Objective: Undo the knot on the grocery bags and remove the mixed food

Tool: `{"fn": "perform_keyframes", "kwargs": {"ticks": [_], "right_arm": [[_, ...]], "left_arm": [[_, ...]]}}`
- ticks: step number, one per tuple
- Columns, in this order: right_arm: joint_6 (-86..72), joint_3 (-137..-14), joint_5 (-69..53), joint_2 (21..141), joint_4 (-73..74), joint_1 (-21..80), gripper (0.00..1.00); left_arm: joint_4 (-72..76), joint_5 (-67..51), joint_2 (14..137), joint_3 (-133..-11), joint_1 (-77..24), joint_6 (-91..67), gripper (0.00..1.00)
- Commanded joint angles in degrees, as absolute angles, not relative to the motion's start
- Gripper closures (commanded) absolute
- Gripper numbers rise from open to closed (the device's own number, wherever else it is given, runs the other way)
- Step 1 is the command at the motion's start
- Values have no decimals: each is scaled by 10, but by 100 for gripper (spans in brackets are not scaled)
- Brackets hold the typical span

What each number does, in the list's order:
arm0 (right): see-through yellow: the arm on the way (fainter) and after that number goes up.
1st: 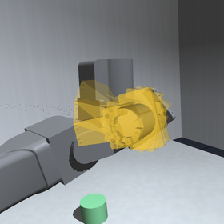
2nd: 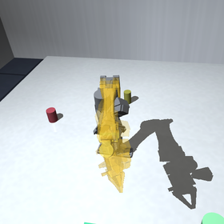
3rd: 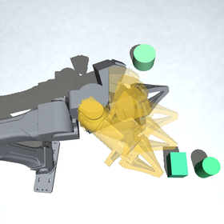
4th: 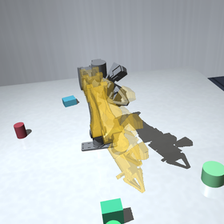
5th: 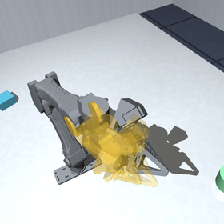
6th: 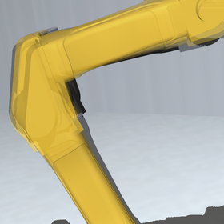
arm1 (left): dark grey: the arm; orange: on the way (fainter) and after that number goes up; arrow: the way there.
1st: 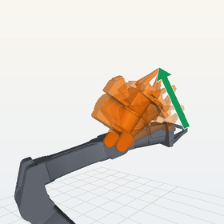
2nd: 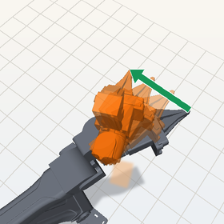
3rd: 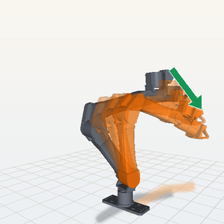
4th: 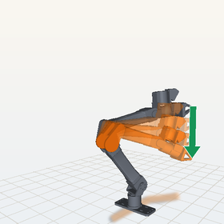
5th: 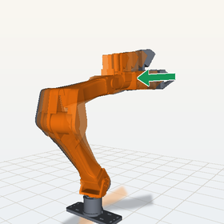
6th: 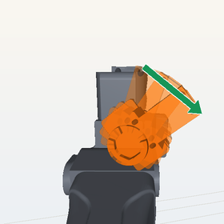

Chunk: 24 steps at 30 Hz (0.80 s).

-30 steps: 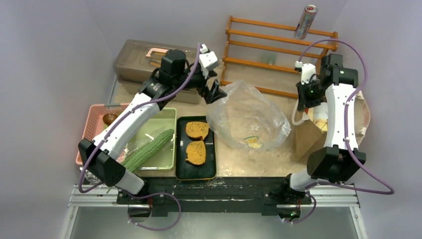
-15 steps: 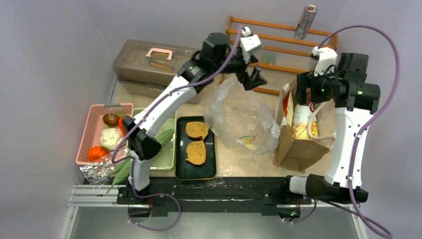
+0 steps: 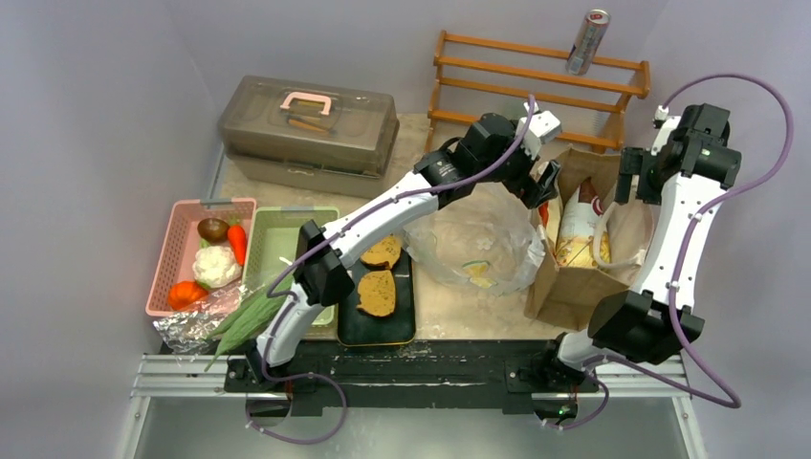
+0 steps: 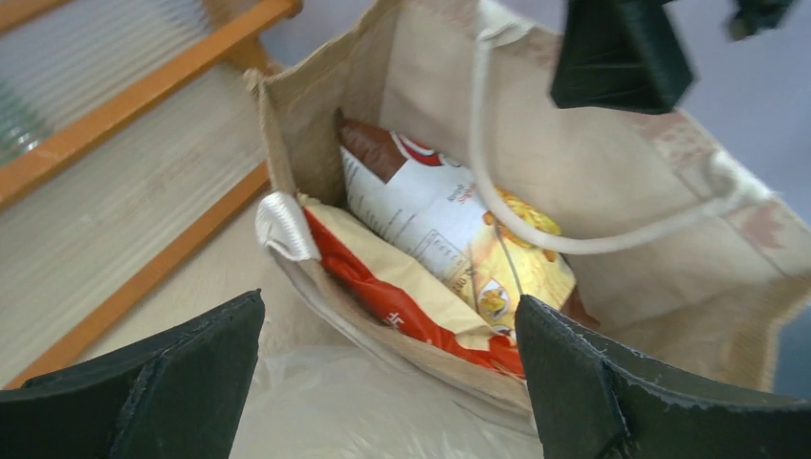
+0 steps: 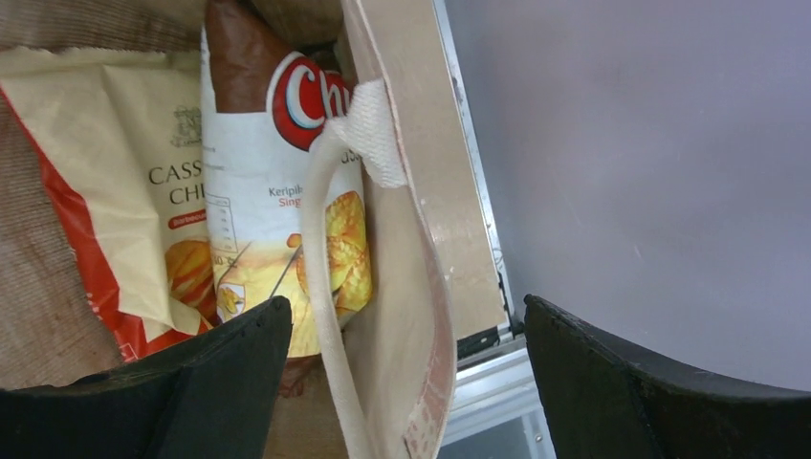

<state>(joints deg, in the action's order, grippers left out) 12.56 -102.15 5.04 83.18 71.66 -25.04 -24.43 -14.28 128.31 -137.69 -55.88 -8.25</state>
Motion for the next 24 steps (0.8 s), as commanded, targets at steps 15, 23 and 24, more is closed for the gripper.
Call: {"fn": "perform_keyframes", "kwargs": {"ticks": [15, 23, 24], "right_arm": [[132, -898, 40, 860, 635, -262, 23], [131, -946, -53, 853, 668, -261, 100], [131, -955, -64, 844, 671, -262, 100]], "left_arm": [[-241, -155, 1350, -1336, -578, -119, 18], [-195, -229, 1373, -1369, -575, -124, 79], [-174, -249, 1370, -1371, -574, -123, 89]]}}
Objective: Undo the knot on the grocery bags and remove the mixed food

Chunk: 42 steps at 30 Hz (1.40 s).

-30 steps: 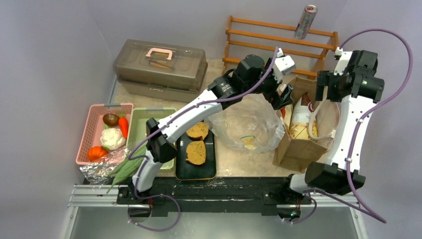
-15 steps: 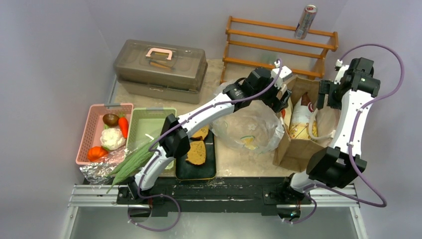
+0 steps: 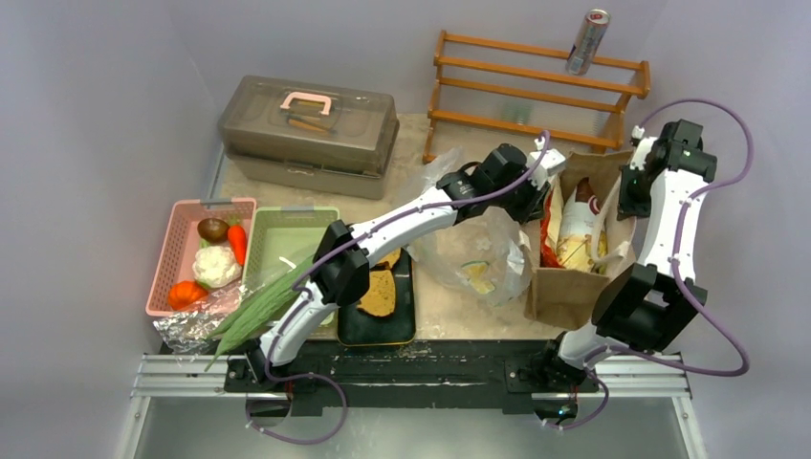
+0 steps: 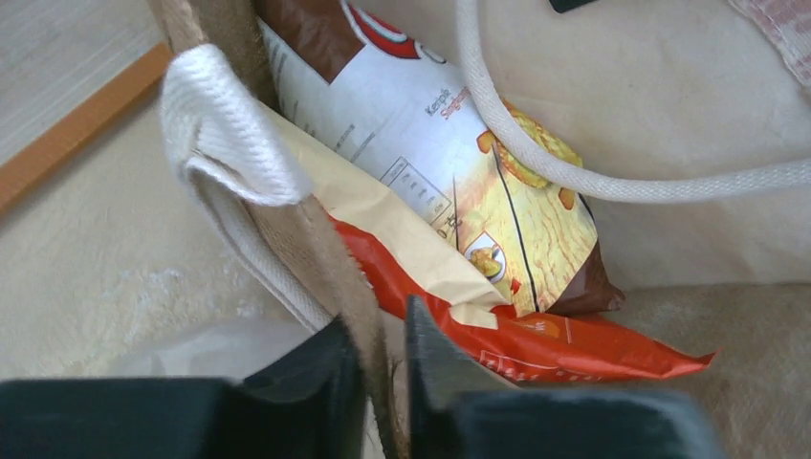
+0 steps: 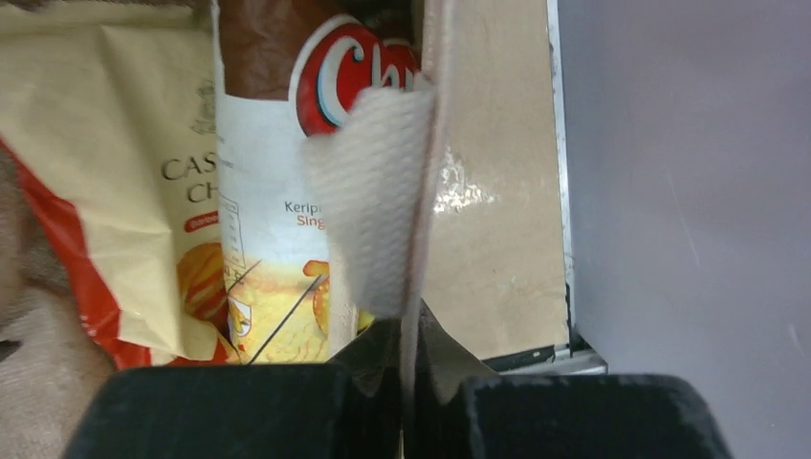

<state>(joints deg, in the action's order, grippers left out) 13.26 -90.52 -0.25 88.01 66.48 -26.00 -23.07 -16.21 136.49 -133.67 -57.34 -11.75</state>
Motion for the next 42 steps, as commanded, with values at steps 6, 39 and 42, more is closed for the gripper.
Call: {"fn": "perform_keyframes", "kwargs": {"ticks": [6, 39, 42], "right_arm": [[107, -1046, -158, 772, 667, -261, 100], [-258, -1430, -364, 1011, 191, 150, 100], [-220, -1373, -346, 1006, 202, 209, 100]], "left_arm": [[-18, -261, 1309, -1371, -576, -108, 100], [102, 53, 821, -1183, -528, 363, 100], [44, 80, 751, -1091, -512, 357, 100]]}}
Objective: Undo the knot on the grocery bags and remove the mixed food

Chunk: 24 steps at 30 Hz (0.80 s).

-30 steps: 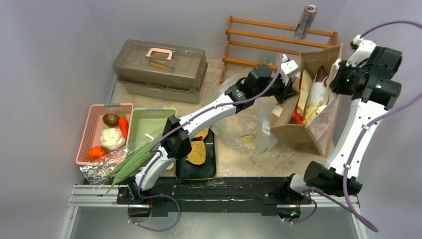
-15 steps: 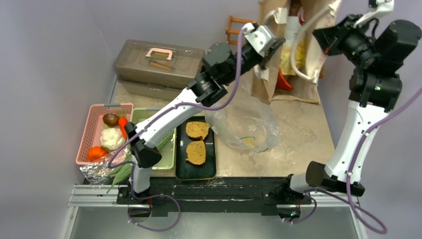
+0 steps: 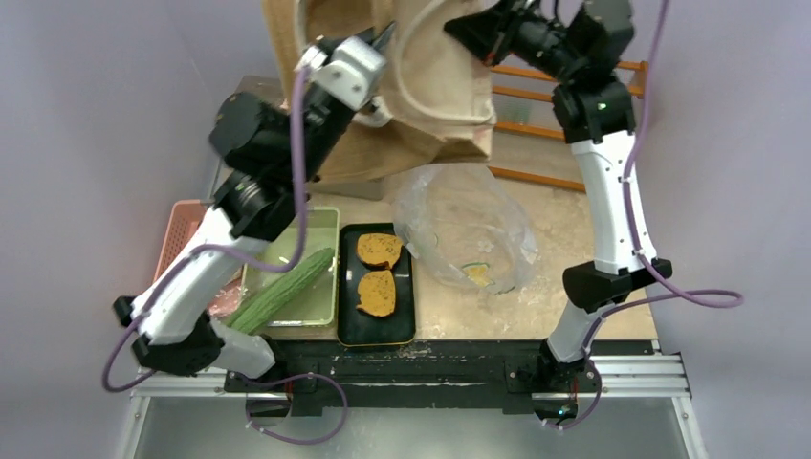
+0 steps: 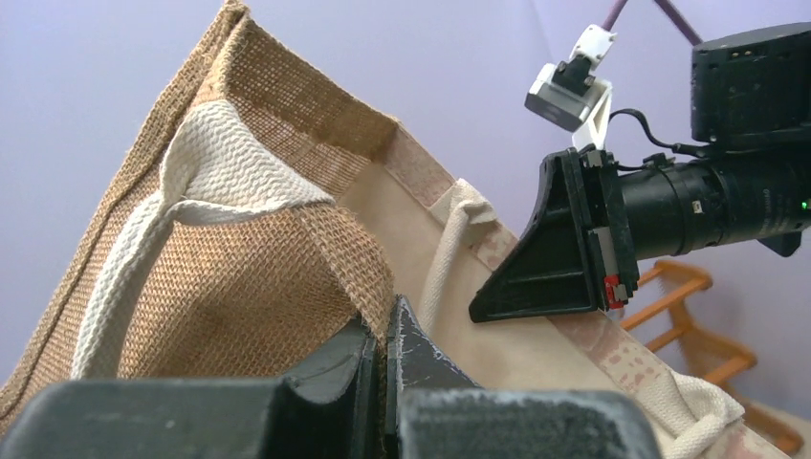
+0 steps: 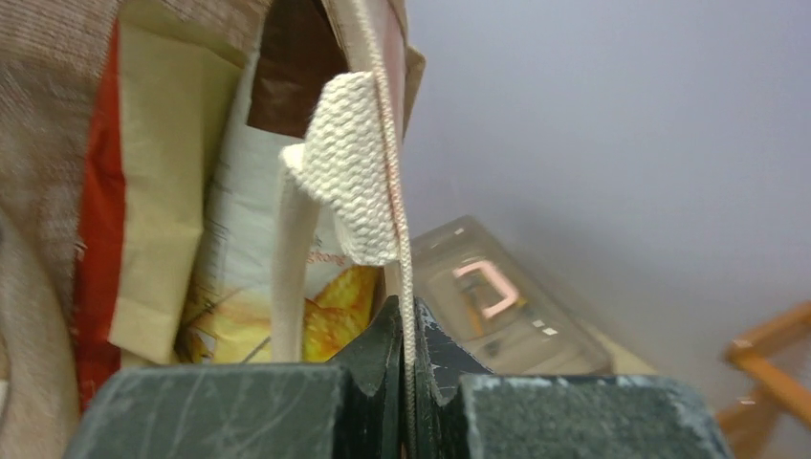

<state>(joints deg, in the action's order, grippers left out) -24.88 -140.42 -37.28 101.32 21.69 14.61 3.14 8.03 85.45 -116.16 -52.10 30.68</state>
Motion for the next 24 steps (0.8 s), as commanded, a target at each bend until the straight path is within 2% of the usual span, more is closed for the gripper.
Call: {"fn": "perform_keyframes", "kwargs": {"ticks": [1, 6, 12, 17, 20, 24], "right_arm": [[-210, -1346, -342, 1001, 206, 225, 100], [-184, -1222, -336, 991, 228, 256, 100], [-100, -1058, -322, 924, 310, 252, 100], [-54, -953, -280, 806, 421, 199, 100], [-46, -955, -216, 752, 519, 168, 100], [-23, -972, -87, 692, 609, 158, 100]], "left_arm": [[30, 79, 726, -1052, -504, 354, 100], [-29, 60, 637, -891, -457, 301, 100], [-59, -16, 610, -787, -444, 226, 100], [-29, -101, 637, -764, -512, 218, 100], [16, -137, 690, -786, -566, 191, 100], [47, -166, 796, -846, -571, 82, 100]]}}
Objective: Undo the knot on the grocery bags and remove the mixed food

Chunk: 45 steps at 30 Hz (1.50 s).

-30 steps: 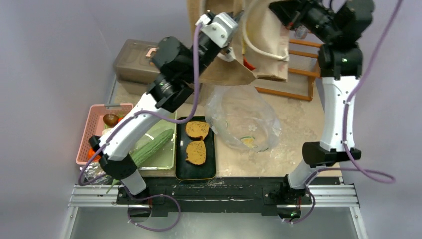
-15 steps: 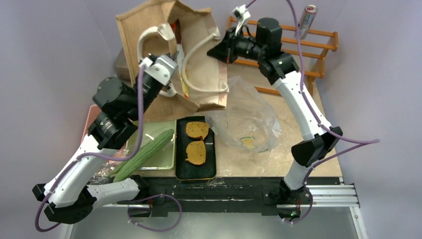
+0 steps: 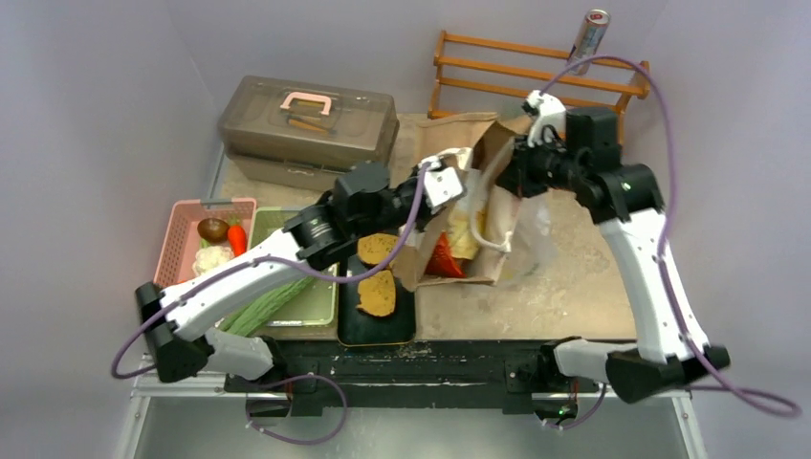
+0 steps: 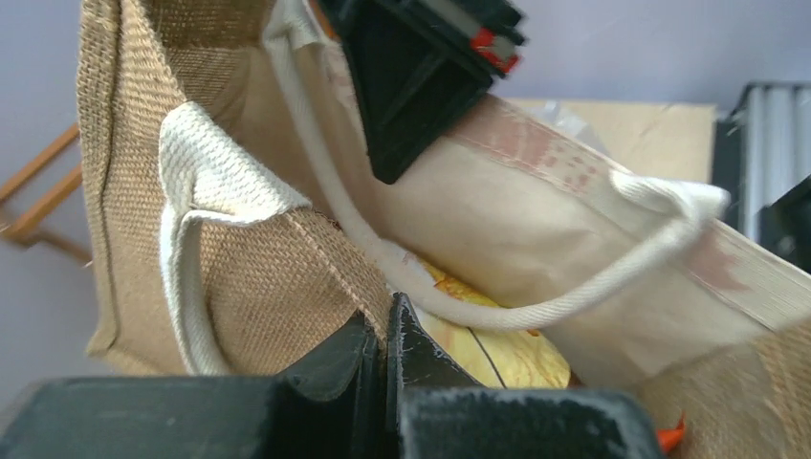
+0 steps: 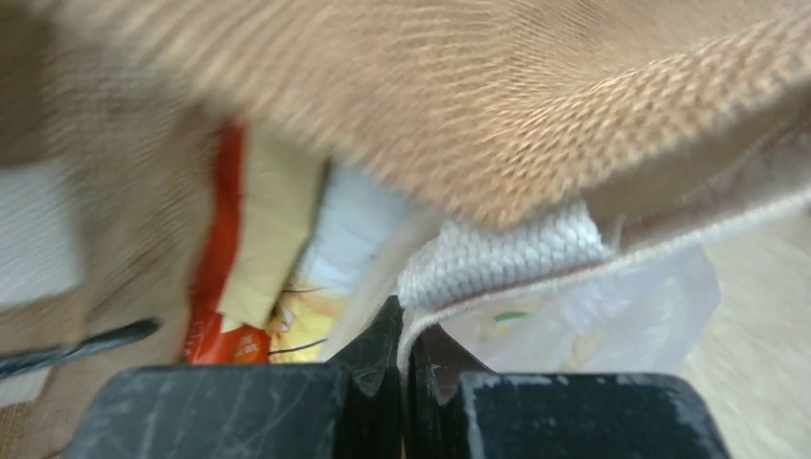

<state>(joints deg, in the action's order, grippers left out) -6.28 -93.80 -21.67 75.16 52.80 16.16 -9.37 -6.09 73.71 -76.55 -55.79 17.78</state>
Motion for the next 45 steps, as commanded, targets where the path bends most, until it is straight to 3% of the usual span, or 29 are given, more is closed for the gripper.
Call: {"fn": "perform_keyframes", "kwargs": {"ticks": [1, 8, 18, 23, 27, 38, 45], "right_arm": [[-18, -977, -49, 686, 635, 157, 100], [41, -1040, 135, 665, 681, 146, 100], [59, -998, -45, 697, 585, 146, 100], [78, -918, -56, 722, 577, 146, 100], [94, -866, -56, 723, 559, 144, 100], [131, -885, -104, 721, 580, 139, 100], [162, -800, -163, 717, 596, 131, 100]], "left_arm": [[56, -177, 827, -864, -572, 64, 100], [131, -194, 1001, -991, -586, -29, 100], [71, -139, 855, -872, -586, 30, 100], [31, -134, 832, -777, -551, -58, 100], [50, -136, 811, -692, -524, -26, 100], [-28, -121, 745, -718, -519, -16, 100], [-71, -122, 717, -644, -518, -36, 100]]}}
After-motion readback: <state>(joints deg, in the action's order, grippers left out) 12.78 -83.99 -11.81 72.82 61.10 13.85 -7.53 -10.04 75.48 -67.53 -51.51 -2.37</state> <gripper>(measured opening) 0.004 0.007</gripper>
